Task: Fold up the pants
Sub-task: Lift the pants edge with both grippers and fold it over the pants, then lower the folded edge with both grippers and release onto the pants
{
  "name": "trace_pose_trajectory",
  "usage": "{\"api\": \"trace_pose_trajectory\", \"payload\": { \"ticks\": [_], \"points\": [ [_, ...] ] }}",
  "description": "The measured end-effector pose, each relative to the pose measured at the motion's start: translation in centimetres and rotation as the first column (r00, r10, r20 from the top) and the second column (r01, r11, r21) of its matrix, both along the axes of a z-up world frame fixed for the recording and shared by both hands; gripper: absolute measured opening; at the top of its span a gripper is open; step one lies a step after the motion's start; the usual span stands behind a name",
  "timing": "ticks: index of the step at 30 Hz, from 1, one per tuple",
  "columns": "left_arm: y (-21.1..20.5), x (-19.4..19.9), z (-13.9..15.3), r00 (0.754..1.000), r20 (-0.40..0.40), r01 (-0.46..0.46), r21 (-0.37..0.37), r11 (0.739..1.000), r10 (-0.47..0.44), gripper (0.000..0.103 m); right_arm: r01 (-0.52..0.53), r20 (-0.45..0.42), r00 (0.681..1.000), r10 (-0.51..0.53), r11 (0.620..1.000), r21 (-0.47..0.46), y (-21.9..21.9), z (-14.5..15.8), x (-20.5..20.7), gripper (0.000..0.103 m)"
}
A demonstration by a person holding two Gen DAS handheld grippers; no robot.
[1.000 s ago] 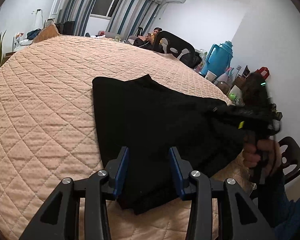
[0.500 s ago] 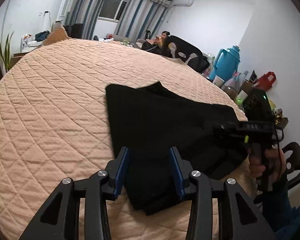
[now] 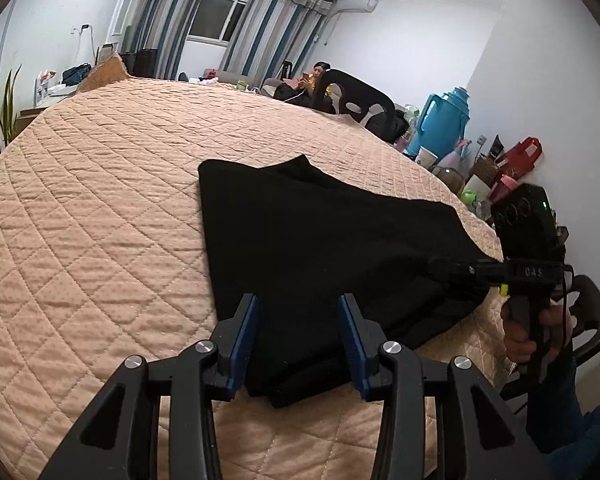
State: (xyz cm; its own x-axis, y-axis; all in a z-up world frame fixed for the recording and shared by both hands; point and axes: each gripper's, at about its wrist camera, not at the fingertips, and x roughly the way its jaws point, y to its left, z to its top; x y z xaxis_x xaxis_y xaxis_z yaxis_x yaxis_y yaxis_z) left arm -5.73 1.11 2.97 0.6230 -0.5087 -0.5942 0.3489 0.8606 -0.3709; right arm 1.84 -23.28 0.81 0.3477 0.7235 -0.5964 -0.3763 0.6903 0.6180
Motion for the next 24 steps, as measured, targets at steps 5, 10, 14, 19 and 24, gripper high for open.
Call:
{"api": "trace_pose_trajectory", "payload": {
  "ticks": [5,10,14,19,24],
  "points": [
    [-0.3,-0.2,0.0,1.000,-0.002,0.006,0.007,1.000,-0.006,0.044,0.017,0.064,0.998,-0.014,0.999,-0.051,1.2,0.4,0.1,0.003],
    [-0.8,-0.6,-0.1,0.999,-0.005,0.044,0.006,0.999,-0.044,0.044,0.071,0.071,0.995,-0.069,0.997,-0.036,-0.5,0.5,0.1,0.003],
    [-1.1,-0.7,0.0,0.999,-0.003,0.044,0.021,0.999,-0.043,0.044,0.075,0.009,0.997,-0.074,0.997,-0.022,-0.7,-0.8,0.4,0.003],
    [-1.3,0.4,1.3,0.999,0.024,0.025,0.073,0.997,-0.027,0.044,0.165,0.080,0.984,-0.156,0.980,-0.116,-1.6,0.7,-0.3,0.006],
    [-2.3,5.0,2.2,0.999,0.037,0.018,0.132,0.991,-0.023,0.044,0.133,0.127,0.984,-0.122,0.988,-0.083,-0.2,2.0,0.1,0.006]
  ]
}}
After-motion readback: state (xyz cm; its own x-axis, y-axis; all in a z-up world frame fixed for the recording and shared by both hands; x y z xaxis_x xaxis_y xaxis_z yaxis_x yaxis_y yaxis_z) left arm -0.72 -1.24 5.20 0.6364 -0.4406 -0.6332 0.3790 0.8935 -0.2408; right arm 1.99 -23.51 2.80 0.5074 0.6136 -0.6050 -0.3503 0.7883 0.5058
